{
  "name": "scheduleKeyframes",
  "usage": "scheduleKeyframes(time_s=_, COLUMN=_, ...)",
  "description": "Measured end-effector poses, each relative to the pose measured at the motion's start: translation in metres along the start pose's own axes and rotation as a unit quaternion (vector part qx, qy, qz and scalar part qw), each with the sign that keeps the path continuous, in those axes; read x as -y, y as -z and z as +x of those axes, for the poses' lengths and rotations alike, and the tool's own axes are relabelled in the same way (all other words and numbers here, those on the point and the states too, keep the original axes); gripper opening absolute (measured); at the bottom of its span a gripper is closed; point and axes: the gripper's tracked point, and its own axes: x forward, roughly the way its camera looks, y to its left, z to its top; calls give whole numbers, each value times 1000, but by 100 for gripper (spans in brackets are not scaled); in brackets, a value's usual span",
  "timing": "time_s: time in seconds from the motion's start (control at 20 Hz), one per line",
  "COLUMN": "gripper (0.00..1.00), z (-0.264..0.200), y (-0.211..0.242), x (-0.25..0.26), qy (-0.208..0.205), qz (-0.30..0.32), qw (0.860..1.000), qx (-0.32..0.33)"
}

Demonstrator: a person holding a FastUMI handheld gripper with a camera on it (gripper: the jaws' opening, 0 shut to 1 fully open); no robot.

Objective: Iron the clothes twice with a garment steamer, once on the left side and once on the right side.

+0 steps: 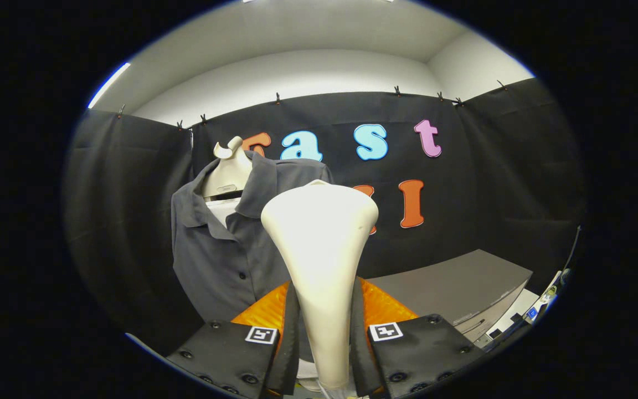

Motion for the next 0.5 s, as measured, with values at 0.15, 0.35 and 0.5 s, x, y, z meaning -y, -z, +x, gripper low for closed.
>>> scheduleKeyframes(time_s=0.15, gripper=47, z=29, y=7, x=-19, qy=-2, qz=-8, qw=1000, qx=-9)
scheduleKeyframes(time_s=0.35, gripper=47, z=67, y=21, x=-33, qy=-2, qz=-10, qw=1000, qx=-26)
scheduleKeyframes(time_s=0.5, gripper=47, z=88, y=28, x=-35, qy=3, qz=-11, qw=999, qx=-36)
